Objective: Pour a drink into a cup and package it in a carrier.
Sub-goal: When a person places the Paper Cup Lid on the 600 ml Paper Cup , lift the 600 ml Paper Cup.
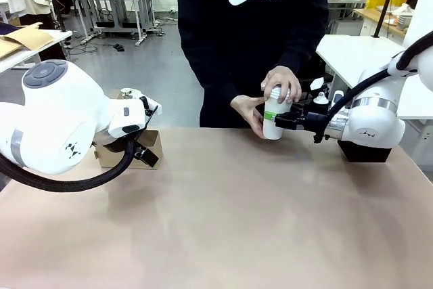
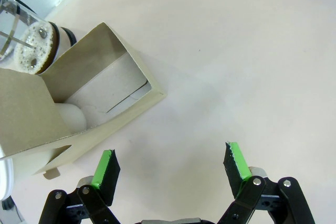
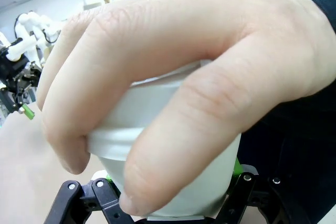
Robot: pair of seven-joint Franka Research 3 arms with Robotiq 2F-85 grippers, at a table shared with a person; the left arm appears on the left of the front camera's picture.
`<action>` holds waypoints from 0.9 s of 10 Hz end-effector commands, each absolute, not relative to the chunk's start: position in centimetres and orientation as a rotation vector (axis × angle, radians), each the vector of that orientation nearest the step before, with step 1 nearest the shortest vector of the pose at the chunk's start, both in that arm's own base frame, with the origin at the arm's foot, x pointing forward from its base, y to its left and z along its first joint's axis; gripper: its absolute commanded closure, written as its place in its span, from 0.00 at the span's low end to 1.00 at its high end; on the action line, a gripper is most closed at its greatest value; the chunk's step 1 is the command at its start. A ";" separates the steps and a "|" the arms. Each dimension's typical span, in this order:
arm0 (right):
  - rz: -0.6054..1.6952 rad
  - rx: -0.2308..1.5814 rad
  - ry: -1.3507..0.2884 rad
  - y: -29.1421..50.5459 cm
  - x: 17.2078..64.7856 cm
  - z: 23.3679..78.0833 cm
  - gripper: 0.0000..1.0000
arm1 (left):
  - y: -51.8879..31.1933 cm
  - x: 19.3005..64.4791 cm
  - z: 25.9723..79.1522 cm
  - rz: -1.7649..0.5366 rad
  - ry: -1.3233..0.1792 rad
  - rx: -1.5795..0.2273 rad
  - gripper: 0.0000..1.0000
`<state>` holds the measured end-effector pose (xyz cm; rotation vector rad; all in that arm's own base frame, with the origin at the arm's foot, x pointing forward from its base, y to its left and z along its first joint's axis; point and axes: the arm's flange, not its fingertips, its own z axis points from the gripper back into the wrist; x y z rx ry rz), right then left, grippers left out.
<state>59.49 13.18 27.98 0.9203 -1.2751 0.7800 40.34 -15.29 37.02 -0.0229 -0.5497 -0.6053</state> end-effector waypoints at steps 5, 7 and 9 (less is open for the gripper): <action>0.771 0.920 -1.300 13.6 59.5 28.7 0.19 | -15.2 40.3 37.0 -0.604 -0.550 -0.025 0.00; 0.771 0.920 -1.300 13.6 59.5 28.7 0.19 | -15.2 40.3 37.0 -0.604 -0.550 -0.025 0.00; 0.771 0.920 -1.300 13.6 59.5 28.7 0.19 | -15.2 40.3 37.0 -0.604 -0.550 -0.025 0.00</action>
